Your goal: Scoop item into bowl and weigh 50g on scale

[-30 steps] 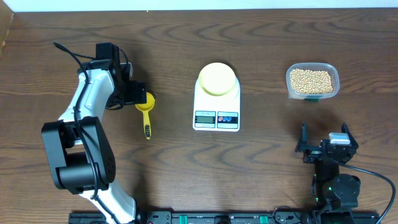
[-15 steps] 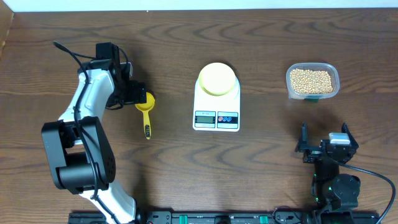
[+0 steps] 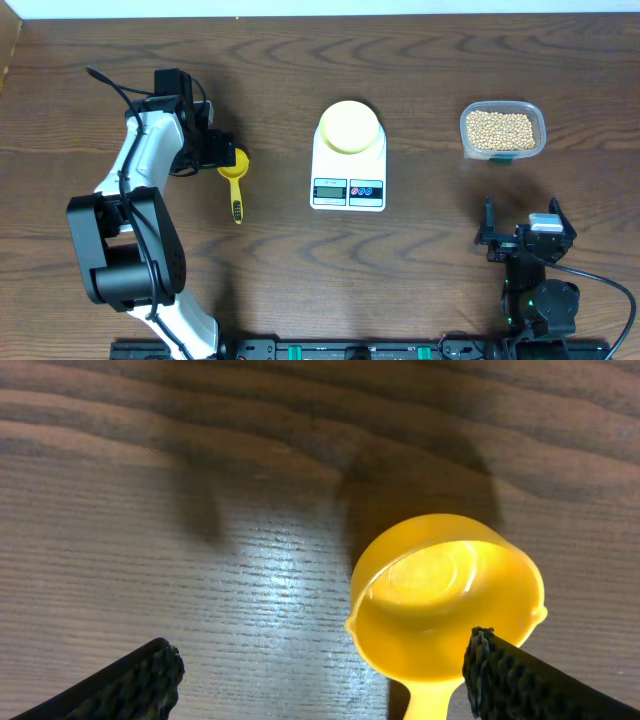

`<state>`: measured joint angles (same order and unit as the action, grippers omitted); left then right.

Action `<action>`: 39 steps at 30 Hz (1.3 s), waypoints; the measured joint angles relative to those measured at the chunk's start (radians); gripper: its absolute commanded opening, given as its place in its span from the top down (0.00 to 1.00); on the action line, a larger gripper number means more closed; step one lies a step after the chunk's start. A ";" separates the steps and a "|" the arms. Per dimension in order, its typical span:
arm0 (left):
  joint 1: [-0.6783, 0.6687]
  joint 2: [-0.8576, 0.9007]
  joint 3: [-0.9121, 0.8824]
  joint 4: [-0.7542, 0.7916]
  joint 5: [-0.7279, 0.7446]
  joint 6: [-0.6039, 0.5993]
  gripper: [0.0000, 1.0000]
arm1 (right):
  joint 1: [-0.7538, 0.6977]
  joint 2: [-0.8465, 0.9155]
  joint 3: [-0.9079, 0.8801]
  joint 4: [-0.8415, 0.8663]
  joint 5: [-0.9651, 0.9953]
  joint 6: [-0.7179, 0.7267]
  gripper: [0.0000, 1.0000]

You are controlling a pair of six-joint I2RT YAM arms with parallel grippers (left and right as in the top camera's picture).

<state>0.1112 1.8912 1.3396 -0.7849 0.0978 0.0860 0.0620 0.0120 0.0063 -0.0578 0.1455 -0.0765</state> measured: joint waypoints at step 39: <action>0.000 0.048 -0.006 -0.003 0.000 0.000 0.08 | 0.000 0.000 0.000 0.000 0.000 0.000 0.01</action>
<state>0.1112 1.9392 1.3338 -0.7876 0.0978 0.0864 0.0624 0.0120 0.0067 -0.0578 0.1455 -0.0765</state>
